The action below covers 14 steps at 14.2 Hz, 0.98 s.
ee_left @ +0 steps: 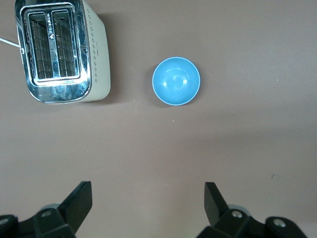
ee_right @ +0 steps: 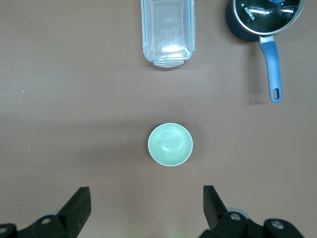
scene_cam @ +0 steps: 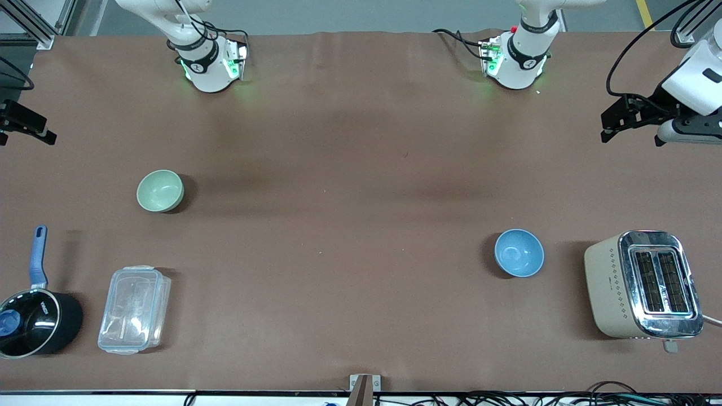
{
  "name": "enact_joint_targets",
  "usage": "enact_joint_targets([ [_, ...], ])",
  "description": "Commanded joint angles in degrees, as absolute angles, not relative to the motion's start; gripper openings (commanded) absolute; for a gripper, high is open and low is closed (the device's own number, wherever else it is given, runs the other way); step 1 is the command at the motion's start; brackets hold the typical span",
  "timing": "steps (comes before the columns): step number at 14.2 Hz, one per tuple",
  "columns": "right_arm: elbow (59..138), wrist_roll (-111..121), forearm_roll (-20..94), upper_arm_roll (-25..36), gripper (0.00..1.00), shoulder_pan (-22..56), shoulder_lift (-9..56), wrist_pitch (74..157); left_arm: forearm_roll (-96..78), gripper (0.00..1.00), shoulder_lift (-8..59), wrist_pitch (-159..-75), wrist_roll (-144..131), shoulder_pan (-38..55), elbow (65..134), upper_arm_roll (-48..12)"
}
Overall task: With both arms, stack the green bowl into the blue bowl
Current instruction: 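Move the left gripper toward the blue bowl beside the toaster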
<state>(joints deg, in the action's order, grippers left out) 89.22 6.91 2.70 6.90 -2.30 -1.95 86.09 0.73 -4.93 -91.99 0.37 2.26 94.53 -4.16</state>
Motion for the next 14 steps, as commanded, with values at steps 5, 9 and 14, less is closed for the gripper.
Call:
enact_joint_targets([
  [5,91.0,6.2,2.3,6.3,1.00,-4.1,-3.1,87.4,0.9,1.00,1.3,-90.7,0.3,2.0,92.0,-4.0],
  [9,91.1,6.2,2.4,6.1,0.99,-3.3,-2.6,88.0,1.0,1.00,11.9,-97.0,-0.4,1.5,92.6,-3.8],
  [14,98.6,6.9,2.3,6.4,0.99,-4.4,-1.8,93.0,4.3,1.00,21.1,-121.8,-0.8,-0.8,101.5,-3.9],
])
